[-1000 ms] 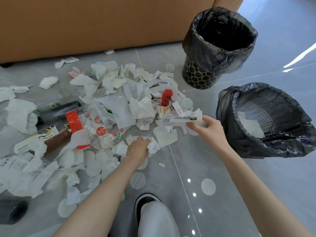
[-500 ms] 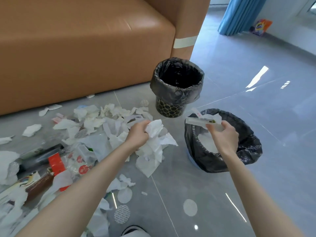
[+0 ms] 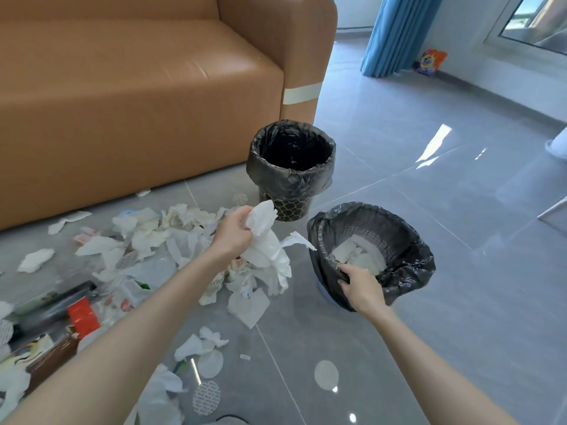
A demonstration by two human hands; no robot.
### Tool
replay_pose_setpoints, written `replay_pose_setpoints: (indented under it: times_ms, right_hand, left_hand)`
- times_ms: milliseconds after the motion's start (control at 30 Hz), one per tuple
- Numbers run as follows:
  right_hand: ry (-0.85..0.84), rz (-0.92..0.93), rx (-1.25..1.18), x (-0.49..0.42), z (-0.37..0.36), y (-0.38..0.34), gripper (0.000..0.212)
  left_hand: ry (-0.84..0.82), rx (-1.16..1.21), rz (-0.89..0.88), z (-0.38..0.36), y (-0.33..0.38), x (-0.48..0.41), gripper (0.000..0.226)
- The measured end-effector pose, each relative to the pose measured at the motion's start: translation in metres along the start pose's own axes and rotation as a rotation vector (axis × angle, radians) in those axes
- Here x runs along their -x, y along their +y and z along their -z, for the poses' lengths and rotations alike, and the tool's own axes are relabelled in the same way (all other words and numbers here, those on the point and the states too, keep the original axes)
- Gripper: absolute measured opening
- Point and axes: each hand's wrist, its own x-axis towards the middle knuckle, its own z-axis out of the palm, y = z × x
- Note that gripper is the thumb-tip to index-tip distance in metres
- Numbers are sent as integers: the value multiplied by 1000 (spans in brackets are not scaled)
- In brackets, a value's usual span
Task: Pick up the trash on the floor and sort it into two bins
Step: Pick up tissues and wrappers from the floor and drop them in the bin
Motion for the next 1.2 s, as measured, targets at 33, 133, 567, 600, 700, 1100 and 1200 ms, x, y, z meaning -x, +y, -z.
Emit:
replay_pose_setpoints:
  times_ms: [33, 133, 567, 600, 700, 1100, 1200]
  right_hand:
    - [21, 0, -19, 3, -4, -1, 24]
    - [24, 87, -44, 14, -11, -8, 26]
    - [-155, 386, 24, 61, -39, -52, 25]
    - [-155, 389, 21, 61, -39, -52, 24]
    - [-125, 386, 41, 64, -39, -52, 15]
    - [117, 141, 58, 32, -38, -46, 33]
    - [258, 219, 26, 32, -37, -67, 50]
  left_hand:
    - [2, 33, 0, 2, 2, 1, 36]
    - [4, 143, 4, 4, 8, 2, 27]
    - [-98, 220, 87, -36, 1, 13, 50]
    - [-175, 192, 111, -38, -4, 17, 59]
    - [-246, 74, 120, -36, -15, 24, 67]
    - [-254, -308, -57, 46, 0, 10, 44]
    - [-314, -490, -110, 67, -3, 15, 43]
